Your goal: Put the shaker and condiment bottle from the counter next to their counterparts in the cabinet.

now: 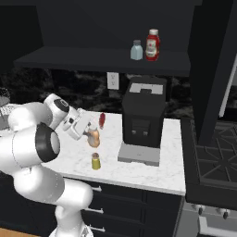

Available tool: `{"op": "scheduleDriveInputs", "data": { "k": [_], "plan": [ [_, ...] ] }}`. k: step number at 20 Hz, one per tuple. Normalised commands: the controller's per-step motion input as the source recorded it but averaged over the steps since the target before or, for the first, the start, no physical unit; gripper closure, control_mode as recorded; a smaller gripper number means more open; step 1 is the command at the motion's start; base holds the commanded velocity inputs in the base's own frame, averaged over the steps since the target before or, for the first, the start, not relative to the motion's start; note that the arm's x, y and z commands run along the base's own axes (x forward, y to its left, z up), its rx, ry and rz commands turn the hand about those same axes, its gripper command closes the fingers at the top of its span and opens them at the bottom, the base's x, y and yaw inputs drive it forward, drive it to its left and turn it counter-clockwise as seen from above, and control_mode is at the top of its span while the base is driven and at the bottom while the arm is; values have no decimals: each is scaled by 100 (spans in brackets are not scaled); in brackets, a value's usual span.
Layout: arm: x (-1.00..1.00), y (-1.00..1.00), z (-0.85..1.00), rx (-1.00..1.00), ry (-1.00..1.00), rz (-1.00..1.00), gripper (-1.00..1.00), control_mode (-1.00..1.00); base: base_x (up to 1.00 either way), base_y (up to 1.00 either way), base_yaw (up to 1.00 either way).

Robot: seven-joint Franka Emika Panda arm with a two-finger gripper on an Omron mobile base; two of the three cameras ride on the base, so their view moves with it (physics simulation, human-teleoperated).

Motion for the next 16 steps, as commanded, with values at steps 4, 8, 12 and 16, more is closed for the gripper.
{"op": "scheduleDriveInputs", "data": {
  "k": [4, 8, 12, 16],
  "plan": [
    [-6, 0, 43, 0, -15, 26, 100, -100, 0, 0, 0],
    [-23, 0, 52, -2, -16, 33, 100, -100, 0, 0, 0],
    [-39, 0, 83, -2, -18, 19, 100, -100, 0, 0, 0],
    [-52, 0, 86, -5, -27, 8, 100, -100, 0, 0, 0]
  ]
}}
